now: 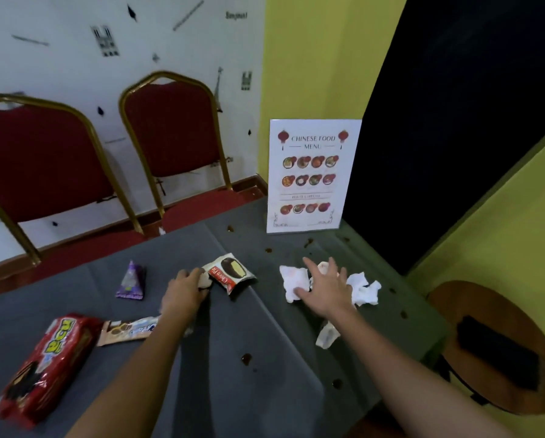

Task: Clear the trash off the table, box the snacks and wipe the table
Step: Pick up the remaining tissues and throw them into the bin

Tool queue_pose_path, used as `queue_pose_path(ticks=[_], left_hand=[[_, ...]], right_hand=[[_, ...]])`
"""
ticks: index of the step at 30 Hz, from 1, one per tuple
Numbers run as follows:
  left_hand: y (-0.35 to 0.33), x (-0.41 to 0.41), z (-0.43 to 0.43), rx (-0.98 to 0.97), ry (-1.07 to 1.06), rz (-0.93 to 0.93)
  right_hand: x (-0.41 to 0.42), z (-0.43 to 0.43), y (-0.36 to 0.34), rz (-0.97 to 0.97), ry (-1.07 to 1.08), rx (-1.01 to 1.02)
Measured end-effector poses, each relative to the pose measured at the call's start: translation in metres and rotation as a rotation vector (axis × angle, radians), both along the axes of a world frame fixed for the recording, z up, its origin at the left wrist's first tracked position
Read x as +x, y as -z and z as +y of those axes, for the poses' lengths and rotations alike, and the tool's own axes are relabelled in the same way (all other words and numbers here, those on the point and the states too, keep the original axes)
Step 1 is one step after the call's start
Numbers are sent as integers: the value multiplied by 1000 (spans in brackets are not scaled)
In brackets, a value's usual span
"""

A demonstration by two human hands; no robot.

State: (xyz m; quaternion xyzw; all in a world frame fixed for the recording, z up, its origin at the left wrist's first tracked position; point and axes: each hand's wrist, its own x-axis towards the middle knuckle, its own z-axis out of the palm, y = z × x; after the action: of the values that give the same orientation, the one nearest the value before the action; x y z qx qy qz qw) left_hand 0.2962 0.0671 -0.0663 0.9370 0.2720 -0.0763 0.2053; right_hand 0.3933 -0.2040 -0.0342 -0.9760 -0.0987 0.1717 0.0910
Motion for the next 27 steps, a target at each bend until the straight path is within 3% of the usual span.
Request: queue_pose_path(ticks=[3, 11, 14, 18, 22, 27], left_hand=[[6, 1, -7, 68, 3, 50], [5, -18, -23, 88, -209, -42], [-7, -21, -40, 75, -305, -178], [-37, -9, -92, -79, -421, -514], [-47, 13, -169, -326, -123, -566], [-24, 34, -233, -267, 400, -280]], right_hand=[[11, 6, 12, 46, -63, 33], [13, 5, 40, -83, -170, 180], [18, -2, 37, -112, -179, 323], [37, -11, 7, -136, -80, 664], [67, -39, -27, -188, 71, 813], [86, -90, -33, -111, 8, 645]])
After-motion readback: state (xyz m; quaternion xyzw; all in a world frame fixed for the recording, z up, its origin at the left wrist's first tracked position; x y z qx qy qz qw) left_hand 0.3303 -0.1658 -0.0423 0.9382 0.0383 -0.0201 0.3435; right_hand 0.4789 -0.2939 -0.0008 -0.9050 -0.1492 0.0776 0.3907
